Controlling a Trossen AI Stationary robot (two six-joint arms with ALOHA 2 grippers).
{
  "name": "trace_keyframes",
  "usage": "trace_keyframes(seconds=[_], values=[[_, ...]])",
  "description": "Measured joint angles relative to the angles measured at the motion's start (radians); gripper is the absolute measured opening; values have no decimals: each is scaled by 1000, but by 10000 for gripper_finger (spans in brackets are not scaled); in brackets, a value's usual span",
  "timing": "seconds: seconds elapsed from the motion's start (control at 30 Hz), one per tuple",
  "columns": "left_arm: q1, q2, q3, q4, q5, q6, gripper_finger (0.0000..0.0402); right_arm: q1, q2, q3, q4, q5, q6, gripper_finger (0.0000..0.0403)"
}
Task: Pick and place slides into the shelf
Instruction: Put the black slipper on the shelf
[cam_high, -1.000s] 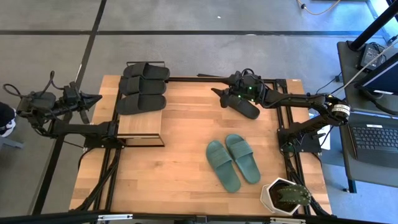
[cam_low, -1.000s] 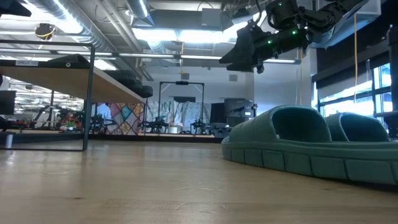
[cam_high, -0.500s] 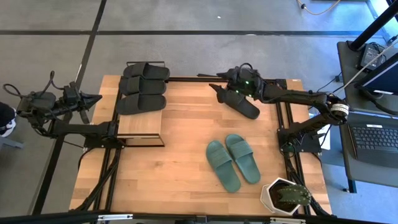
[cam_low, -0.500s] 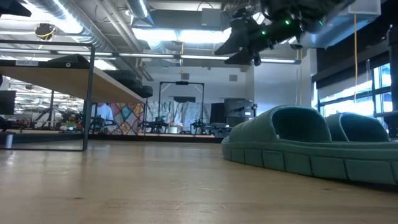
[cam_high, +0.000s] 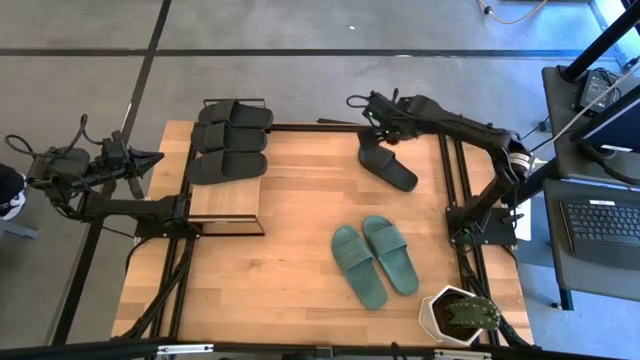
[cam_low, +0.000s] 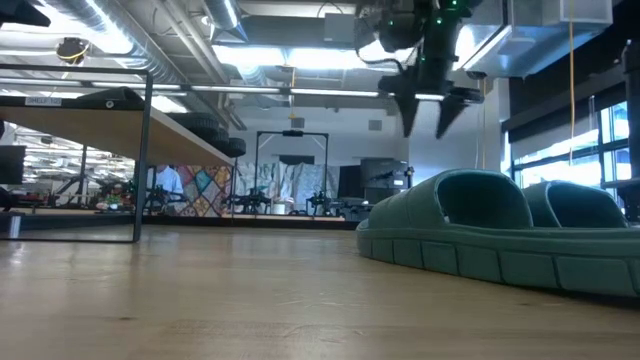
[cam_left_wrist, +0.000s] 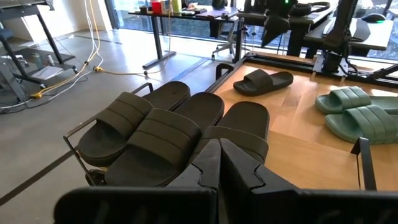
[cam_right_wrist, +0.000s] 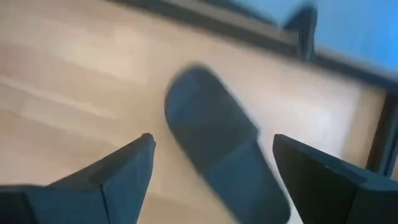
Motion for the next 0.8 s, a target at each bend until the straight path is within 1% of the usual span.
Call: trace_keyframes(seconds=[0.1,0.27,0.4,0.53,0.7,0.8], values=[[0,0,0,0,0,0,0,-2,0,-33,-48,-53,94,326],[0,0,0,0,0,0,0,5,1,-133,-8,-159,229,326],[0,0,0,0,0,0,0,19,1,-245,106,-214,277,326],[0,0,0,0,1,0,0,36,1,-357,244,-286,286,326],[0,0,0,0,1,-1,0,49,1,-492,500,-281,272,326],[0,0,0,0,1,-1,0,47,1,-546,576,-259,258,326]])
